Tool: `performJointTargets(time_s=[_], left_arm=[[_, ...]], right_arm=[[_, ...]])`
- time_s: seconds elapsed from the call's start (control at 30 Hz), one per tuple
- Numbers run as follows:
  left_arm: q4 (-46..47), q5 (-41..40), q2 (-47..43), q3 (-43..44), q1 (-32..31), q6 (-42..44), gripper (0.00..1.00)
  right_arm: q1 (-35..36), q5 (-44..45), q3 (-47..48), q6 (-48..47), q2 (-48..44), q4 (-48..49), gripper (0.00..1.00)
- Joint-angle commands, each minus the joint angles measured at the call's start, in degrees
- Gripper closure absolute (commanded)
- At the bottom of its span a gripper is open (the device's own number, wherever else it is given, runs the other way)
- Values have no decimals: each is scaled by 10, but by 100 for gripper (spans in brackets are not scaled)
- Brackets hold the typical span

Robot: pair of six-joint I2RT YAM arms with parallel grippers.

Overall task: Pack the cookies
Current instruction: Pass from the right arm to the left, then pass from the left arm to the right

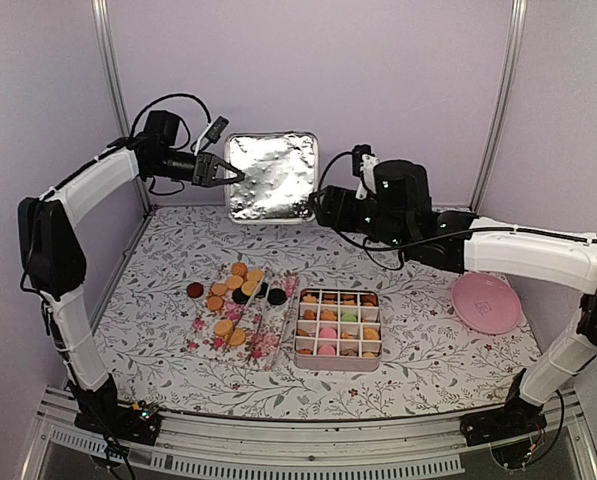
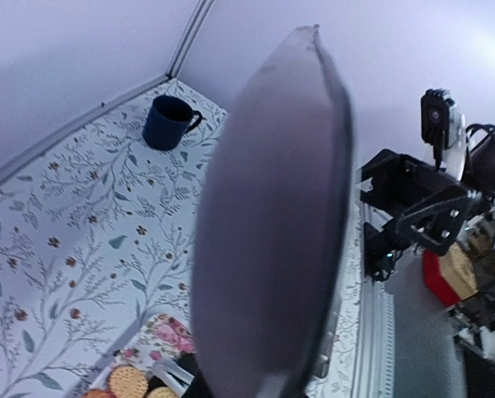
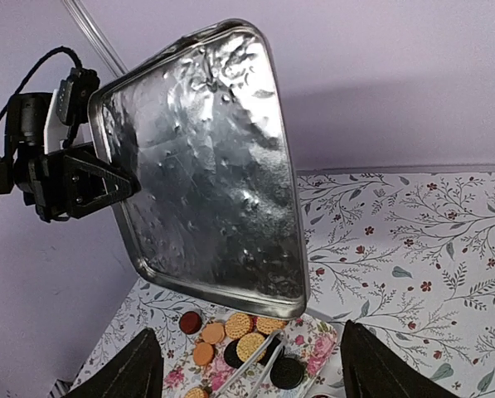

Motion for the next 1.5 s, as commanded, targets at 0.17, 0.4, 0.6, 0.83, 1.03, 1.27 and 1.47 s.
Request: performJointTargets(time_s=[0.17, 0.4, 0.6, 0.83, 1.03, 1.27, 1.47], left_arm=[[-176, -227, -78, 96, -36, 393, 100], [175, -357, -339, -258, -111, 609, 100], [566, -330, -544, -626, -182, 937, 100], [661, -296, -573, -677, -207, 1016, 100], [690, -273, -577, -707, -215, 1058, 100], [712, -287, -572, -729, -229, 1058, 100], [740, -319, -561, -730, -236, 1033, 100]], right_arm=[[-74, -202, -105, 132, -148, 27, 22], [-110, -293, -149, 247, -188, 70, 22], [-111, -370, -147, 295, -146, 123, 22], [-107, -442, -138, 321, -89, 151, 24], [-93, -491, -130, 329, -58, 176, 25], [-88, -516, -170, 362, -60, 272, 28], [-88, -488, -220, 380, -98, 318, 28]])
